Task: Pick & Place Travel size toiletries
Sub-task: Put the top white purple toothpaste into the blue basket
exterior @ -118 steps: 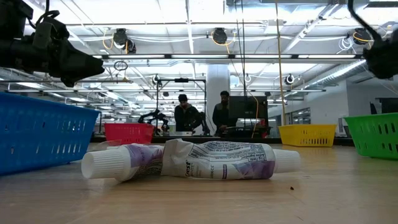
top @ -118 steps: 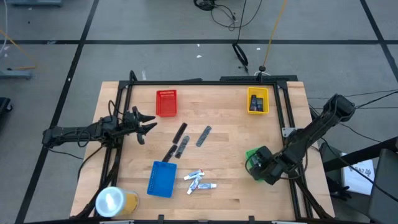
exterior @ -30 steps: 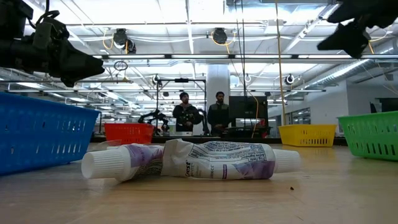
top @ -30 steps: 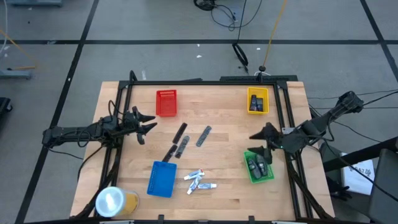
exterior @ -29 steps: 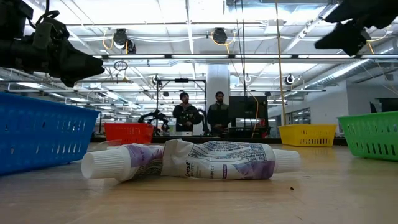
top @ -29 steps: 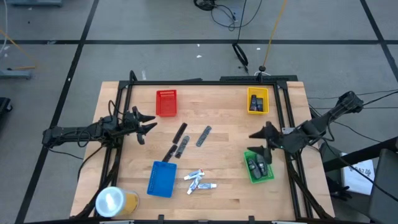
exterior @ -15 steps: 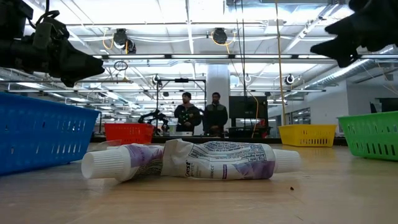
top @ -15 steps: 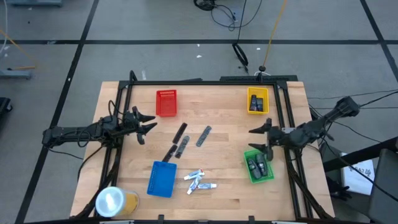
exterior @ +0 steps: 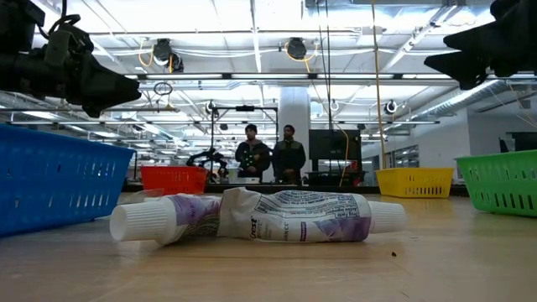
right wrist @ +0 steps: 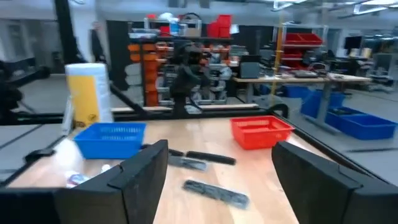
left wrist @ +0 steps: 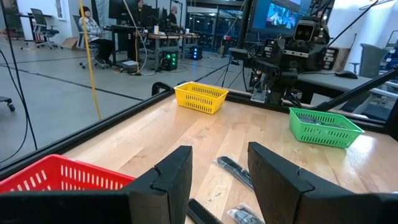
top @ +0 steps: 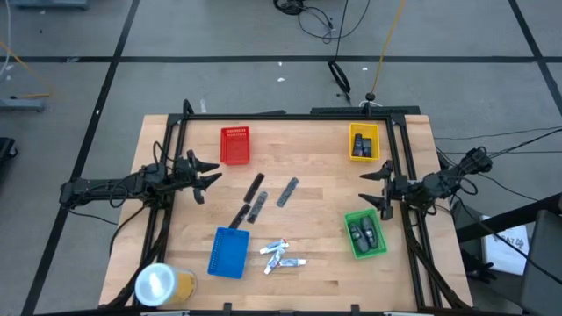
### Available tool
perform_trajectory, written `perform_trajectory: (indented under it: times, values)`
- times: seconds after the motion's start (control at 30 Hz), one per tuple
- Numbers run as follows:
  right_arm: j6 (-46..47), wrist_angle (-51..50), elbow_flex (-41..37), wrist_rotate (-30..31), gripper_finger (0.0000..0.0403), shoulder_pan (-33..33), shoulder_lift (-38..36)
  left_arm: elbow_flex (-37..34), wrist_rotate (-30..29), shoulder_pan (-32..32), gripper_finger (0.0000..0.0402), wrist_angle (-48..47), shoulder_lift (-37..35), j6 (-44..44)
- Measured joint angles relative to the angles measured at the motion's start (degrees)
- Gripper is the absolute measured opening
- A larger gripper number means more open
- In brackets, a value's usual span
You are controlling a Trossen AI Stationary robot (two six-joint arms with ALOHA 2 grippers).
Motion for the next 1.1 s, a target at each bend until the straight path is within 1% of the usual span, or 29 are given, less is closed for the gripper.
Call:
perform_trajectory:
  times: [0.07,0.23,0.3,0.37,0.47,0.67,0.77,0.93,1.0,1.1]
  values:
    - [-0.8,1.3,-1.2,-3.5,0.0268,-0.5,-0.1,0.0,0.0,0.0,0.0154,0.2,0.0,0.0]
    - [-4.5,14.5,-6.2,-12.8,0.0245,-2.4,0.3,0.0,0.0,0.0,0.0154,0.2,0.0,0.0]
    - [-5.0,16.4,-6.7,-13.7,0.0237,-3.4,0.6,0.0,0.0,0.0,0.0154,0.2,0.0,0.0]
    - [-6.0,14.7,-6.7,-13.5,0.0231,-4.3,1.1,0.0,0.0,0.0,0.0154,0.2,0.0,0.0]
    - [-8.5,16.6,-6.8,-13.5,0.0221,-6.4,0.9,0.0,0.1,0.0,0.0154,0.1,0.0,0.0]
    - [-11.2,14.8,-6.8,-14.1,0.0203,-12.4,1.0,0.0,0.1,0.0,0.0154,0.2,0.0,0.0]
    - [-10.6,11.8,-5.8,-18.5,0.0196,-16.0,1.0,0.0,0.1,0.0,0.0154,0.2,0.0,0.0]
    - [-9.0,9.9,-4.1,-28.4,0.0183,-22.3,1.0,0.0,0.1,0.0,0.0154,0.1,0.0,0.0]
    - [-8.3,6.6,-3.6,-28.9,0.0176,-24.1,1.0,0.0,0.1,0.0,0.0154,0.2,0.0,0.0]
    - [-8.1,4.5,-3.5,-28.7,0.0166,-26.2,1.0,0.0,0.1,0.0,0.0154,0.1,0.0,0.0]
